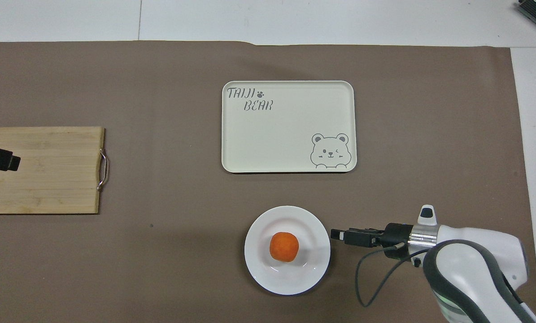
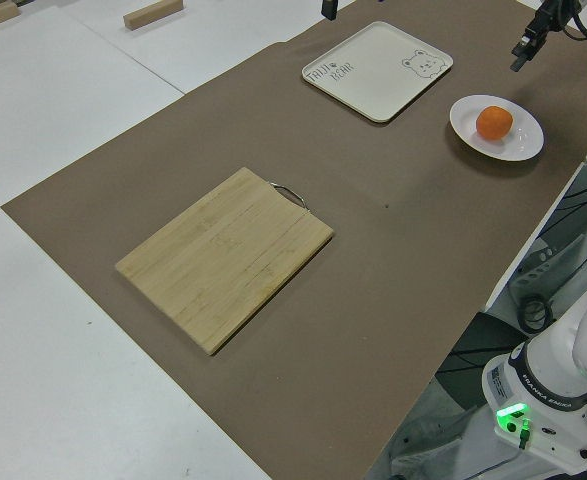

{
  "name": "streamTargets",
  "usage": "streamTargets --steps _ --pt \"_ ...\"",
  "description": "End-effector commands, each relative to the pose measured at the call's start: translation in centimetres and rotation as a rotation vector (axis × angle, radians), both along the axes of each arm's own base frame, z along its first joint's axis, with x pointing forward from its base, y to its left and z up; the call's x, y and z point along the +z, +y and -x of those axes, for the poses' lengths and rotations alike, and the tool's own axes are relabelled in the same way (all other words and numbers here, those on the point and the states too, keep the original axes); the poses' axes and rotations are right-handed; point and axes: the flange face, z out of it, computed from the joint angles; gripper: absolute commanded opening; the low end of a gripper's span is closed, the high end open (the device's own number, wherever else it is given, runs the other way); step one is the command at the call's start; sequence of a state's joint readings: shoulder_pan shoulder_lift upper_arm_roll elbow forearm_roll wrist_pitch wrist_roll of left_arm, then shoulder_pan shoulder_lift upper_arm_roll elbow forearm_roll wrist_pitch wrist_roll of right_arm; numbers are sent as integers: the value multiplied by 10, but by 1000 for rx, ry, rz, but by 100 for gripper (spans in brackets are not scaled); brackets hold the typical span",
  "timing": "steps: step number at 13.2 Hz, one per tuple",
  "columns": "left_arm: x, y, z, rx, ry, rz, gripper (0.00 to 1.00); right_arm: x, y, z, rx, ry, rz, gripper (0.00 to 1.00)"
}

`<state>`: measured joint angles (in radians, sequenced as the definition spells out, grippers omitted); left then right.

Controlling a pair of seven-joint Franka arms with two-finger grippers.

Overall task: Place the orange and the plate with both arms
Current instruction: 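Reach the right gripper to the rim of the white plate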

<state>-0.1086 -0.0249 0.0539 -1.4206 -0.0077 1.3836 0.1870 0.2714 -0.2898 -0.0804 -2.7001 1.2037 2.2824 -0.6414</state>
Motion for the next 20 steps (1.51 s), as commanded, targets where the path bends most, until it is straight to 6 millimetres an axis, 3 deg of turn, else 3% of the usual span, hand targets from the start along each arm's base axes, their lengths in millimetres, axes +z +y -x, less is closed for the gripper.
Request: streamTargets --steps 1,5,6,17,20 --pt "5 4 3 13 5 -17 100 -7 0 5 -2 -5 -47 100" --pt "4 25 3 55 4 -13 100 -71 2 11 16 -54 -94 100" --pt "4 31 3 65 9 -16 100 -79 1 12 23 -63 -92 100" --pt "4 31 3 64 7 -16 100 -77 14 18 -3 -36 -154 100" --pt "4 30 3 62 7 -16 100 -77 40 24 -15 -27 -163 100"
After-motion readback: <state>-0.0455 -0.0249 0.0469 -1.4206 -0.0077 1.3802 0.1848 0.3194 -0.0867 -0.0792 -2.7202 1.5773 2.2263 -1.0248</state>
